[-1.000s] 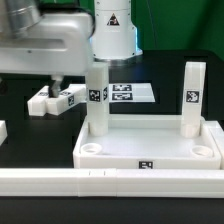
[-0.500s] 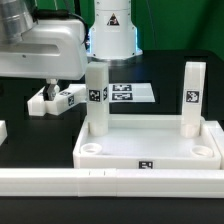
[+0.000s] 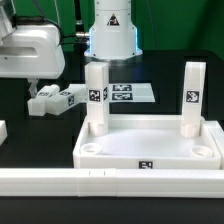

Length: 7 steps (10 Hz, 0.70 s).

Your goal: Assemble desk

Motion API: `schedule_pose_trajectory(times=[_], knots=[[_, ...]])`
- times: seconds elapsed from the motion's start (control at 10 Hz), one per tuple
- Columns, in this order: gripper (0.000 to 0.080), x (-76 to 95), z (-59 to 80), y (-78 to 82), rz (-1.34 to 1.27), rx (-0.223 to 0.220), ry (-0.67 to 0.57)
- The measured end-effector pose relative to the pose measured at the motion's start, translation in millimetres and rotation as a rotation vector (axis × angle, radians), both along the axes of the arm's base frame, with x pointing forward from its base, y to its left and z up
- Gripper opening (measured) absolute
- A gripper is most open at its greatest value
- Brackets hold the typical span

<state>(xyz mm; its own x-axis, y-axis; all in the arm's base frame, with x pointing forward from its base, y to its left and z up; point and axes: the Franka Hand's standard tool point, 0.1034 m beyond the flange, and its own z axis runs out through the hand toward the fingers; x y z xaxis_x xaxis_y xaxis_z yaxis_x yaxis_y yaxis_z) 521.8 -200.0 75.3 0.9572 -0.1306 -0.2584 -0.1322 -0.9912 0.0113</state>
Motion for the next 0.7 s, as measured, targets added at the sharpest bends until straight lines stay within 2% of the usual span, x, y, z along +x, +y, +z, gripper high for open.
schedule_pose_trajectory(times=[0.3, 0.4, 0.7], knots=[[0.0649, -1.9, -0.9, -0.4, -0.002, 0.000, 0.002], [0.0649, -15.1, -2.9, 0.2, -0.013, 0.003, -0.001], [0.0649, -78.0, -18.7, 21.8, -0.049, 0.025, 0.027]])
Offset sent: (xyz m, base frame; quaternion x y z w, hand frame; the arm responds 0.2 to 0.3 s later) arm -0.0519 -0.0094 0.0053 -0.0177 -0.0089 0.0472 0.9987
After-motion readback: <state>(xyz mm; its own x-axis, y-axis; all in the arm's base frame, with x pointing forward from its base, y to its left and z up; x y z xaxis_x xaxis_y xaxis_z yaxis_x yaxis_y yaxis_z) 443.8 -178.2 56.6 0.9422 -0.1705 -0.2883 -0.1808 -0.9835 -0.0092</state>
